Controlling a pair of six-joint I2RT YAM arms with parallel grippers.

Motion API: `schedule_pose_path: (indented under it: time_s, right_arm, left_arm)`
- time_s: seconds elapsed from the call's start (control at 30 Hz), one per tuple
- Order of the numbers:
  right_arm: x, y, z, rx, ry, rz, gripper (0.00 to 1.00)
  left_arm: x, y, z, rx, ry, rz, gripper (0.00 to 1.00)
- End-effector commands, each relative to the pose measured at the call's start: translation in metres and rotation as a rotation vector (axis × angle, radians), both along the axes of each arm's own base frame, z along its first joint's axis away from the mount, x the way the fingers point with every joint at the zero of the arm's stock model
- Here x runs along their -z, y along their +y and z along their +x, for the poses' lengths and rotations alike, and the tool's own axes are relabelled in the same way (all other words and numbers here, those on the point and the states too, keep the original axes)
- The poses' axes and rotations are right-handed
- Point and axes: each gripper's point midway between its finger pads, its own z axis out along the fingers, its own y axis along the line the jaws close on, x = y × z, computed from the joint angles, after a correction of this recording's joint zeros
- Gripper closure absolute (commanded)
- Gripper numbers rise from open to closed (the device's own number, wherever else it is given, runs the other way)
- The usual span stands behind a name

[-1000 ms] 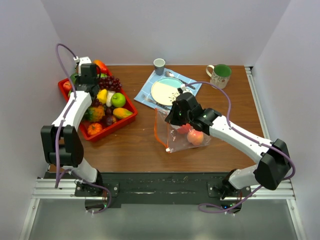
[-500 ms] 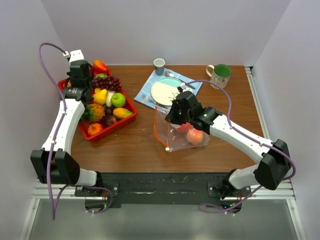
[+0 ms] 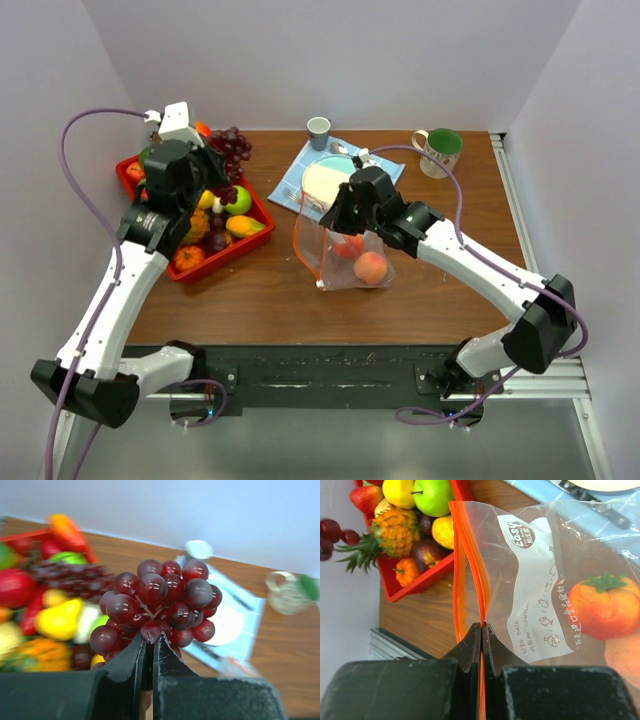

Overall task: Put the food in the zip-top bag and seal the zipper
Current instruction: Place the fake fruit in the zipper food storage bag.

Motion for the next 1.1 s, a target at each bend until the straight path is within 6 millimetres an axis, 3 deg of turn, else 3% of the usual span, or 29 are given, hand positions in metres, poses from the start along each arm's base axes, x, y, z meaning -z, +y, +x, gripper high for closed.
schedule_pose_path:
  time_s: [0.0, 0.03, 0.1, 0.13, 0.17, 0.23, 0.3, 0.43, 0.7, 0.83, 1.07]
  right_arm:
    - [-0.029, 0.020, 0.011, -0.003, -0.001, 0.128, 1.00]
    - [-0.032, 0.023, 0.014, 0.014, 0.005, 0.156, 1.00]
    - [-0.036, 0.028, 0.015, 0.003, 0.023, 0.201, 1.00]
    - [-0.039, 0.031, 0.017, 0.011, 0.025, 0.228, 1.00]
    - [-0.042, 0.032, 0.019, 0.015, 0.026, 0.243, 1.00]
    - [-0.044, 0.036, 0.022, 0.026, 0.043, 0.272, 1.00]
    - [-0.046, 0.036, 0.026, 0.033, 0.050, 0.302, 1.00]
    - [-0.055, 0.043, 0.031, 0.032, 0.095, 0.413, 1.00]
    - [-0.062, 0.041, 0.035, 0.057, 0.166, 0.573, 1.00]
    - [-0.067, 0.038, 0.039, 0.049, 0.197, 0.689, 1.00]
    - [-0.074, 0.029, 0.039, 0.070, 0.193, 0.736, 1.00]
  left_arm:
    - [-0.037, -0.052, -0.014, 0.186, -0.132, -0.207, 1.00]
    - [-0.045, -0.066, -0.019, 0.239, -0.158, -0.252, 1.00]
    - [-0.039, -0.079, -0.024, 0.284, -0.156, -0.291, 1.00]
    - [-0.050, -0.092, -0.031, 0.327, -0.191, -0.334, 1.00]
    - [-0.042, -0.098, -0.032, 0.341, -0.179, -0.348, 1.00]
    - [-0.051, -0.114, -0.041, 0.397, -0.211, -0.399, 1.00]
    - [-0.044, -0.124, -0.044, 0.420, -0.197, -0.409, 1.00]
    - [-0.051, -0.146, -0.049, 0.475, -0.229, -0.446, 1.00]
    - [-0.042, -0.153, -0.052, 0.463, -0.263, -0.460, 1.00]
    - [-0.022, -0.151, -0.055, 0.462, -0.274, -0.477, 1.00]
    - [0.000, -0.143, -0.052, 0.411, -0.248, -0.441, 1.00]
